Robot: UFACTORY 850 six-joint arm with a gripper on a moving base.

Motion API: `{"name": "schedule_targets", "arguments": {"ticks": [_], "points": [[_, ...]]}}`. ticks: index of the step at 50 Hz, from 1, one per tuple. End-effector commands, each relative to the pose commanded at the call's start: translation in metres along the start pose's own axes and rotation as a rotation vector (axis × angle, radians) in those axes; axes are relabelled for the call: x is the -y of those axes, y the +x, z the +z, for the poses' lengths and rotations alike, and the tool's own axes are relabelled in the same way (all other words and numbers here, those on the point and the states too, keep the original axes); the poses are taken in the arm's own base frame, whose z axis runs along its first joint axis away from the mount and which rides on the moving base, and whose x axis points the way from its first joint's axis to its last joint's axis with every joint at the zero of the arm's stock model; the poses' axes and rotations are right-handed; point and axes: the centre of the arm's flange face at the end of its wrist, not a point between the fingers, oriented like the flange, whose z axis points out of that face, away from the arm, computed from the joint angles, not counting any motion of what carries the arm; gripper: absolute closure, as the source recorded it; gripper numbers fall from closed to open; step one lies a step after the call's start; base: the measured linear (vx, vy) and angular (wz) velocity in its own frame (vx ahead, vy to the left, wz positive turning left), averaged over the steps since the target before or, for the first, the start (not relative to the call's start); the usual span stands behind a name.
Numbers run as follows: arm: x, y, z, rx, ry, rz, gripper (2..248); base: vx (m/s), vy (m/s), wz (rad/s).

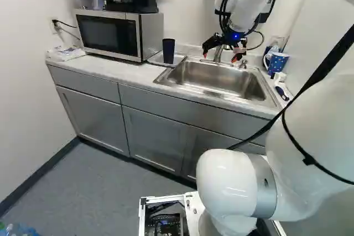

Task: Rinse the cup and place it in the tray

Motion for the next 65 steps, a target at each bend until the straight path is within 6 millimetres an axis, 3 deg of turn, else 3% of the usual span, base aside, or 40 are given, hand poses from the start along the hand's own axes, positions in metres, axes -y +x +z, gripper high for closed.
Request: {"name": "schedule_targets", "arguments": {"ticks": [26, 65], "points": [[0.0000, 0.0000, 0.0000, 0.000, 0.000, 0.000, 3, -0.026, 0.017, 0.002], [0.0000, 0.0000, 0.0000, 0.000, 0.000, 0.000, 3, -0.081, 0.130, 0.003]]}}
